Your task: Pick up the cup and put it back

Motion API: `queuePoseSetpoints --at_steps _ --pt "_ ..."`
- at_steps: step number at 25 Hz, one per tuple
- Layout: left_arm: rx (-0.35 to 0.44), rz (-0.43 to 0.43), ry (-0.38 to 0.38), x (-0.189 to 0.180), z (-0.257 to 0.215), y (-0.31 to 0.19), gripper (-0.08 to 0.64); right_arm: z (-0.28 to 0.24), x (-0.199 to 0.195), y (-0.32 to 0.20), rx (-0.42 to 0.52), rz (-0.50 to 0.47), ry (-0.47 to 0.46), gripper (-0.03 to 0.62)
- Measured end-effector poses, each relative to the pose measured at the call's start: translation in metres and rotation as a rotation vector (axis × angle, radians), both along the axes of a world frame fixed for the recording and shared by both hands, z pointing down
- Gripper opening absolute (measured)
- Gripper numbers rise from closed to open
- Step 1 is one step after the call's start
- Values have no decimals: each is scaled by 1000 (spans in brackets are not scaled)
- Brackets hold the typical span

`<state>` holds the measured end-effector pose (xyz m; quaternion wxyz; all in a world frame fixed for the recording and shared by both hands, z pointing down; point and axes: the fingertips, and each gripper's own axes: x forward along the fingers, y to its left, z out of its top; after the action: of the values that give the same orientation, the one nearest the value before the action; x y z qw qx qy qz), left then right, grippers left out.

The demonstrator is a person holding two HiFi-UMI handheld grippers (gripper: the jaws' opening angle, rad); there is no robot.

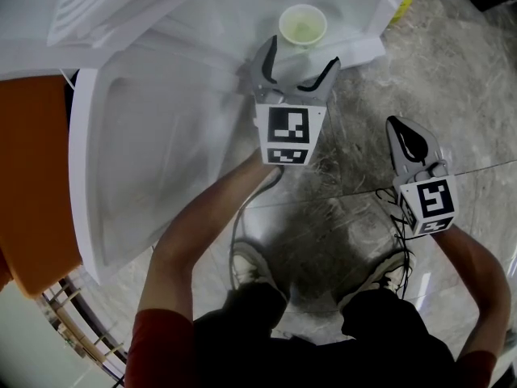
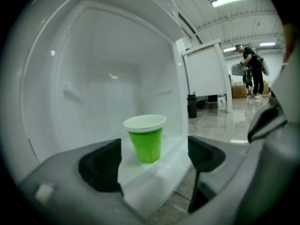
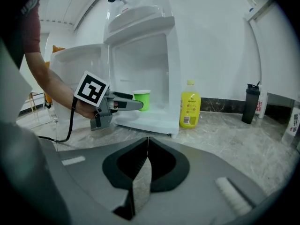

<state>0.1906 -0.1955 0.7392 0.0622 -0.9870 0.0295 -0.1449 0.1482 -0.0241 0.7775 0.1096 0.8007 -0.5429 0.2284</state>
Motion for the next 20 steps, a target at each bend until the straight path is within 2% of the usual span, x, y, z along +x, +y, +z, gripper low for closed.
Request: queuePoseSetpoints --at_steps 14,20 --pt "-79 104 -55 -62 7 29 439 -7 -10 -6 -9 -21 16 2" --pt "-87 186 -55 -85 5 44 426 -8 -16 -11 -10 -33 17 3"
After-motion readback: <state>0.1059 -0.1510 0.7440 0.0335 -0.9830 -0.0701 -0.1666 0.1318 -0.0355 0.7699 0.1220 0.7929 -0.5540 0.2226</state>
